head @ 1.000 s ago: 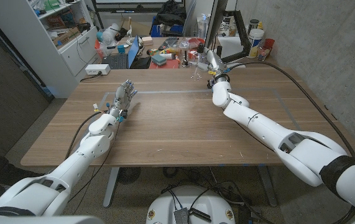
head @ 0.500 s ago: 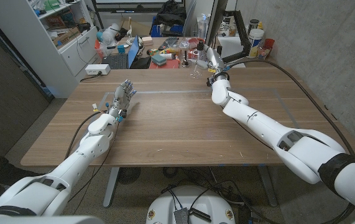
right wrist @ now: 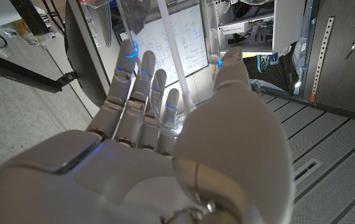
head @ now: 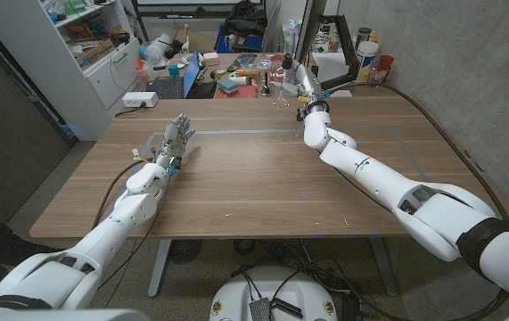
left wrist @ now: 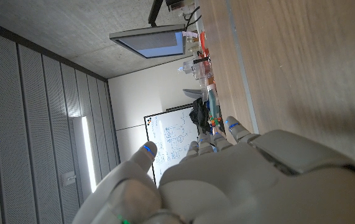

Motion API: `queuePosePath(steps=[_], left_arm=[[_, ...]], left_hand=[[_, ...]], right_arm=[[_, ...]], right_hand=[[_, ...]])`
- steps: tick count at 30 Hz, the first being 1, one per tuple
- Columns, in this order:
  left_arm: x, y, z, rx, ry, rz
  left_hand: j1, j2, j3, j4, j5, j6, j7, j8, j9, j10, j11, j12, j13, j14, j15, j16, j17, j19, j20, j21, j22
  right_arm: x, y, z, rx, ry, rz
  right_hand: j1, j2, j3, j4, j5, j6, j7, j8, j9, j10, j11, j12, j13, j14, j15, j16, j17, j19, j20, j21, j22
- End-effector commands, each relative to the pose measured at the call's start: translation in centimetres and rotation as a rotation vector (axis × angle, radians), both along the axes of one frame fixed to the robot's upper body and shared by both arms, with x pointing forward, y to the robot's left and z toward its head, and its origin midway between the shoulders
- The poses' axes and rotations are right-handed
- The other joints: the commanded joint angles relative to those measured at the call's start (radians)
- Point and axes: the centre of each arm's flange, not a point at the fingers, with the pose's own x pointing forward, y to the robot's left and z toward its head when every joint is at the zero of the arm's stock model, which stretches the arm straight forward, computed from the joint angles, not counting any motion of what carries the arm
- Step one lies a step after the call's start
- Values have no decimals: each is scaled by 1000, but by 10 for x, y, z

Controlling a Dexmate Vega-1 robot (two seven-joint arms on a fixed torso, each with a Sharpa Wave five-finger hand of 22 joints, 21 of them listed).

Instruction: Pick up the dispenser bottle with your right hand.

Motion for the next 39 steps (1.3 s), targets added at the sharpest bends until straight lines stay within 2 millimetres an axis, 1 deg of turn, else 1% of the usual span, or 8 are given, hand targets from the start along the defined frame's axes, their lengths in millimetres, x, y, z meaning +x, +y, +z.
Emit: queuePosePath(steps=[1, 2, 7, 17, 39], left_arm=[[-2, -2, -1, -1, -1, 1], [-2, -3, -1, 0, -2, 1], [-2, -4, -1, -1, 0, 0], [-1, -7, -2, -4, 1, -4], [-3, -7, -2, -3, -3, -3]], left_hand=[[-5, 97, -1, 0, 6, -23, -7, 7, 2, -5, -7, 5, 5, -55, -1, 4, 2, -59, -52, -2, 3], [-5, 97, -1, 0, 6, -23, -7, 7, 2, -5, -5, 5, 5, -55, 0, 4, 2, -59, -51, -2, 3], [-5, 97, -1, 0, 6, -22, -5, 7, 2, -6, -4, 5, 5, -55, 1, 4, 2, -59, -52, -2, 3], [-4, 97, -2, 0, 6, -23, -6, 6, 2, -7, -4, 4, 5, -55, 0, 4, 2, -59, -51, -3, 3], [-4, 97, -2, -1, 6, -22, -6, 7, 2, -6, -3, 4, 5, -55, -1, 4, 2, -58, -51, -4, 3]], right_arm=[[-4, -4, 10, -17, -22, -15], [-4, -4, 10, -21, -24, -15], [-6, -7, 13, -26, -28, -21], [-8, -11, 16, -41, -27, -25], [-16, -14, 25, -51, -47, -33]], right_hand=[[163, 167, 7, 3, 2, 206, -127, 7, 1, 135, -127, 8, 3, 153, -247, -2, 4, 9, -167, 9, 0], [163, 166, 7, 3, 1, 205, -128, 7, 0, 132, -130, 8, 4, 153, -246, -2, 5, 8, -167, 10, 0], [163, 167, 7, 4, 1, 205, -129, 9, -1, 135, -126, 8, 3, 154, -246, -4, 7, 6, -167, 13, -2], [165, 168, 7, 5, 0, 206, -130, 12, -5, 134, -128, 8, 4, 156, -246, -6, 11, 3, -167, 20, -6], [168, 172, 9, 9, 0, 206, -130, 20, -13, 135, -127, 9, 3, 157, -246, -15, 18, -5, -166, 27, -21]])
